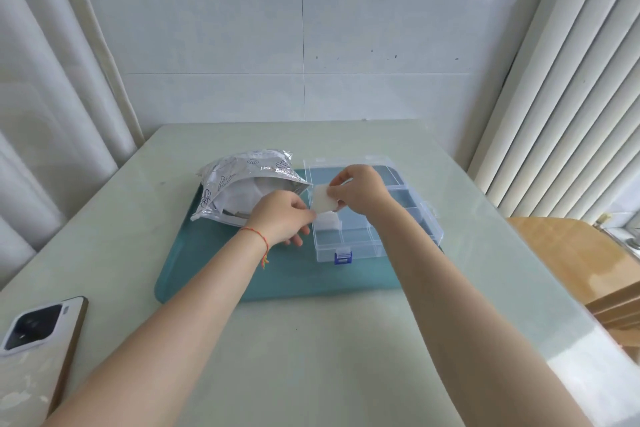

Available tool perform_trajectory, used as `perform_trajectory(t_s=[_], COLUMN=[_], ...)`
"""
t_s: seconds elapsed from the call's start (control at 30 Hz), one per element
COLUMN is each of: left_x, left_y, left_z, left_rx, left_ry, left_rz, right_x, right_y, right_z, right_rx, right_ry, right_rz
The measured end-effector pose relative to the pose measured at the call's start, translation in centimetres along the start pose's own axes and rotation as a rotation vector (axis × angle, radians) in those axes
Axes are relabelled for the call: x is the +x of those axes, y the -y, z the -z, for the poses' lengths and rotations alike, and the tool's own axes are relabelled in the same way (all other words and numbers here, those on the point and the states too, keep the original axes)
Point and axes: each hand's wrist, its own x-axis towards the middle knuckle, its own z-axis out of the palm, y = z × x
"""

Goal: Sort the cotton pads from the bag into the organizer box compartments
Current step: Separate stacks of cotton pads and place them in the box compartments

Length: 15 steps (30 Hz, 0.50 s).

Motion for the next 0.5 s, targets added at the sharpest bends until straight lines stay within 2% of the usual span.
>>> perform_trajectory(t_s=[0.1,0.2,0.37,0.5], left_x=[0.4,0.4,-0.1,0.1], left_y=[0.1,0.3,-0.8,-2.1], left_z=[-0.4,-0.5,-0.4,-0.4], left_rx=[-0.027,0.043,0.558,0.79], left_ry=[-0.03,-0.02,-0.056,-0.011], left_rz=[-0.059,-0.112,-0.257,-0.267], right_x=[0.6,0.7,0.9,1.1], right_y=[0.0,-0.2,0.0,0.4], right_z=[-0.6,-0.9,-1.3,-0.8], right_rx=[-0.14,-0.229,-0.323,-0.436], right_ry=[0.062,0.059,0.07,0.127], right_rz=[-0.017,0.008,0.061,0.084])
